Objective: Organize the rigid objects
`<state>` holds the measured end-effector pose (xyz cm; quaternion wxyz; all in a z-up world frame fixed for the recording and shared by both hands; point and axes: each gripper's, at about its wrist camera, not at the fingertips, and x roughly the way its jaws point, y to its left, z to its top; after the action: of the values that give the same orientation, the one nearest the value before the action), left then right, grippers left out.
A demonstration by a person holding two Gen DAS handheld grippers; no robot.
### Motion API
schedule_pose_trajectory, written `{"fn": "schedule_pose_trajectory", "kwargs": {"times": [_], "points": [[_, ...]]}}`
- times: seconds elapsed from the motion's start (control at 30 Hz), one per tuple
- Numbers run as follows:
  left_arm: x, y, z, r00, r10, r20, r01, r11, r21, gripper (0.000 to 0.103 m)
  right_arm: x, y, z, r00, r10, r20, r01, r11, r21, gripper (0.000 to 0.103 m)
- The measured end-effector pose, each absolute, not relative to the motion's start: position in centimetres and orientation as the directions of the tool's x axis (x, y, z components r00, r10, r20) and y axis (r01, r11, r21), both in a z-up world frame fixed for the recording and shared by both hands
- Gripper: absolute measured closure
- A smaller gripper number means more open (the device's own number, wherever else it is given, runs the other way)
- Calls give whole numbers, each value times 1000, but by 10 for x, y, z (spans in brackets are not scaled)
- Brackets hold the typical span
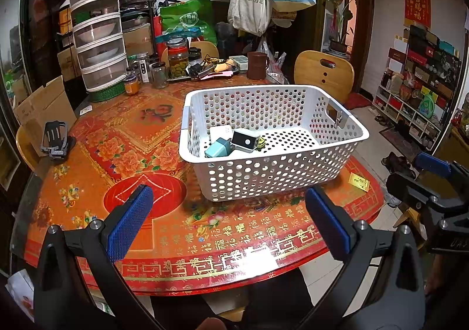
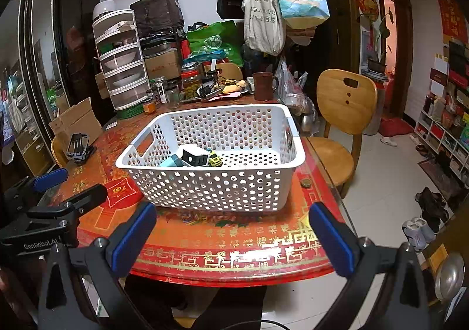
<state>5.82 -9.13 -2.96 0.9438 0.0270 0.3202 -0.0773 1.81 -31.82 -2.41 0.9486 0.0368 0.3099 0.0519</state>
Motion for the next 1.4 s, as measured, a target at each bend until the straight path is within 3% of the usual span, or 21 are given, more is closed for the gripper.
{"fn": "schedule_pose_trajectory", "kwargs": {"times": [1.4], "points": [[58, -97, -30, 782, -118, -612, 148, 989, -2, 1, 15, -313, -22, 802, 130, -583, -95, 991, 92, 0]]}}
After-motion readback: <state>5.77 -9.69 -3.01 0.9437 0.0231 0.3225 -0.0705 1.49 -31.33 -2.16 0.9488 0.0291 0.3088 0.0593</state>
